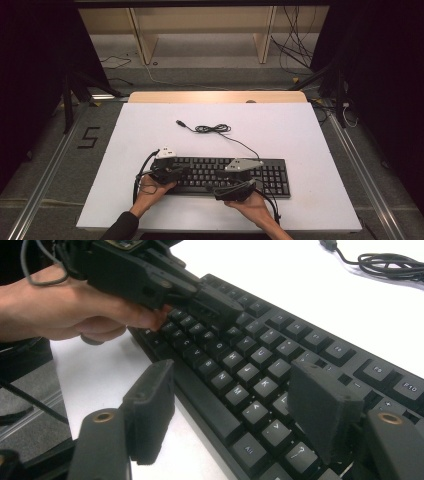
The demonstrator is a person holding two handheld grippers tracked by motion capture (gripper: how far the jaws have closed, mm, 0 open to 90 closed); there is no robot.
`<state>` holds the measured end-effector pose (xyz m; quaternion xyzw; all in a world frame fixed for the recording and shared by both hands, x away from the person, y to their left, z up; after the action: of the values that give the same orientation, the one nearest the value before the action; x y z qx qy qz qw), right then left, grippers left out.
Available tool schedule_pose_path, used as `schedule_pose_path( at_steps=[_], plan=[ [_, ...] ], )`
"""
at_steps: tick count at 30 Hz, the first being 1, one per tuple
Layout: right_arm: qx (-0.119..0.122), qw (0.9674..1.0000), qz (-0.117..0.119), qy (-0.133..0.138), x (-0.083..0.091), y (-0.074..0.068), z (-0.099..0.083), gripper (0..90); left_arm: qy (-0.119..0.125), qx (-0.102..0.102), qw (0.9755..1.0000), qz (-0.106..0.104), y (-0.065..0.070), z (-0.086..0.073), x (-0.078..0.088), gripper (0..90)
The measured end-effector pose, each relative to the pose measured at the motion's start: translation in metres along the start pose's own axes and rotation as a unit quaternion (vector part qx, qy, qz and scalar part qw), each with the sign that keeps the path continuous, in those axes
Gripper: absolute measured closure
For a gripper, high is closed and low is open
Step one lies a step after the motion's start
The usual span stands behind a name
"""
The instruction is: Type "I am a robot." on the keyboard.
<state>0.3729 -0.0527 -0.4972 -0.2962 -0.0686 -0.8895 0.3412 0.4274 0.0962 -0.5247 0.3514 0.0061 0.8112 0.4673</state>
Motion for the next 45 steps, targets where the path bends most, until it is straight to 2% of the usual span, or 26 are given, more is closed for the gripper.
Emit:
schedule_pose_path(
  at_steps=[8,10,14,18,24,36,40,45],
  plan=[
    [0.001,1.0000,0.001,0.003,0.005,-0.001,-0.001,35.8,-0.010,0.004,0.9999,0.004,-0.002,-0.001,-0.006,88.9],
    [0.000,1.0000,0.002,0.003,0.005,-0.001,-0.001,35.8,-0.020,0.006,0.9997,0.007,-0.003,-0.003,-0.007,88.9],
    [0.001,1.0000,0.001,0.003,0.006,-0.001,-0.002,35.9,-0.016,0.013,0.9998,-0.005,-0.005,-0.004,-0.007,89.1],
    [0.000,1.0000,0.000,0.002,0.006,-0.001,-0.002,35.9,-0.018,0.005,0.9998,0.001,-0.004,-0.004,-0.007,89.1],
    [-0.001,1.0000,0.000,0.002,0.006,0.000,-0.002,35.9,-0.010,0.004,0.9999,0.004,-0.004,-0.003,-0.004,88.5],
    [-0.003,1.0000,-0.004,0.005,0.006,0.002,-0.002,36.0,0.020,0.013,0.9997,-0.010,0.002,0.003,0.012,74.4],
    [-0.006,0.9999,-0.007,0.006,0.005,0.005,-0.001,36.4,0.041,0.015,0.9989,-0.018,0.004,0.005,0.022,67.1],
    [-0.011,0.9998,-0.012,0.005,0.006,0.010,-0.001,42.1,0.058,0.012,0.9980,-0.024,0.008,0.005,0.034,57.9]
  ],
)
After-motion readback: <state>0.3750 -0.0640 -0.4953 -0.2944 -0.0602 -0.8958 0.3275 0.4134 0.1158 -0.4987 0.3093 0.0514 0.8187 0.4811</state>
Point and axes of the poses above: each handheld gripper's, and its own axes: x roughly backward along the jaws, z roughly out of its top, y roughly to its right, the point moved 8 cm from there along -x, roughly forward along the jaws, and after that the axes turned 14 degrees about -z, right-handed, at the moved point
